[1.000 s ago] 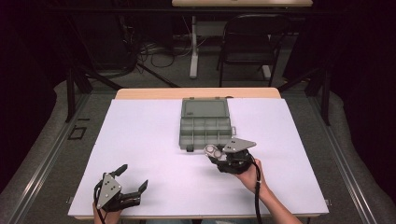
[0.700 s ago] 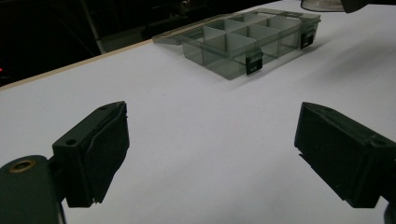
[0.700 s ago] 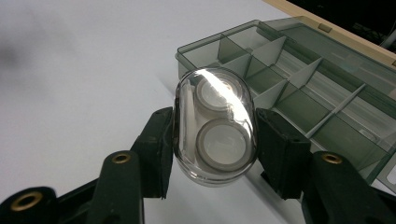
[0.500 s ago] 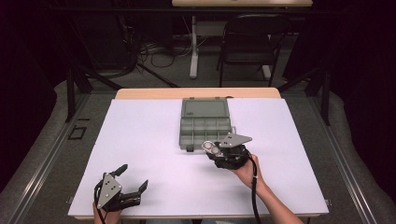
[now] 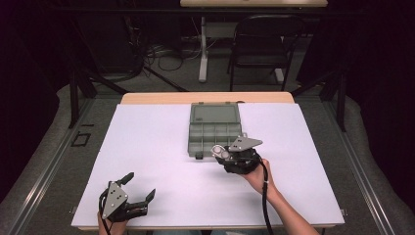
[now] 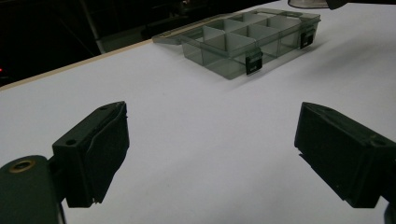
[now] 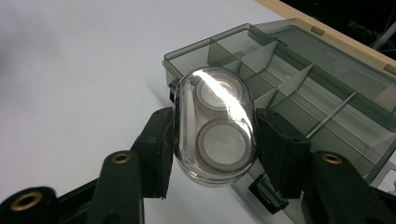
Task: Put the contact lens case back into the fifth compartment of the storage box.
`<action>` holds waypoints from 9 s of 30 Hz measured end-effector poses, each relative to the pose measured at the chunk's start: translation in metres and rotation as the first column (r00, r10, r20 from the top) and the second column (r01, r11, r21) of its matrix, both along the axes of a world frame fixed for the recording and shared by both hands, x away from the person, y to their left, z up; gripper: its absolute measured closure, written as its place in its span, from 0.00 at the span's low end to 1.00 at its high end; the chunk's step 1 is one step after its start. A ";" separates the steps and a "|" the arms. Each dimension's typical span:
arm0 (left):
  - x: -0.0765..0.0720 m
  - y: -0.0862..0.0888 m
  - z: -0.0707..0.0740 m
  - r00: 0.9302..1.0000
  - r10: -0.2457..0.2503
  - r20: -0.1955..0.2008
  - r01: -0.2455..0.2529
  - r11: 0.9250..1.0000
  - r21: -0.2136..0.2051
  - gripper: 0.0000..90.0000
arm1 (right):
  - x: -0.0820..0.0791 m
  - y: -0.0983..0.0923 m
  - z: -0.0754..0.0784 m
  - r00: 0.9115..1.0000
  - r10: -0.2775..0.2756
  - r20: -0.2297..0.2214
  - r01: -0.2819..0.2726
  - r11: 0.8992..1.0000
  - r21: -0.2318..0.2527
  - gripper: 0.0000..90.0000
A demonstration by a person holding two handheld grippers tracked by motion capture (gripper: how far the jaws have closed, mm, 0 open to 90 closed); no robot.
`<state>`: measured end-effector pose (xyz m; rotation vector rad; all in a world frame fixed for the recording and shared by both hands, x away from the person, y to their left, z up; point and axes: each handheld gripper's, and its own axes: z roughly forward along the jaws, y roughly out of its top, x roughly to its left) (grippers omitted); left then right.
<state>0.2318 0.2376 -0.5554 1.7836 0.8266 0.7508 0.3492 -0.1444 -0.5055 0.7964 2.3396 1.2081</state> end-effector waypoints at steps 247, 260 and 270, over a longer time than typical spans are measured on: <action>-0.004 0.003 0.003 1.000 0.016 0.017 -0.016 1.000 -0.009 0.12 | -0.037 -0.054 0.002 0.992 -0.009 -0.128 0.012 1.000 0.018 0.02; -0.004 0.003 0.003 1.000 0.016 0.016 -0.016 1.000 -0.008 0.12 | -0.055 -0.076 -0.005 0.996 -0.015 -0.086 0.019 0.999 0.047 0.02; -0.004 0.003 0.003 1.000 0.017 0.016 -0.017 1.000 -0.007 0.12 | -0.066 -0.091 -0.013 0.999 -0.022 -0.038 0.024 0.997 0.069 0.02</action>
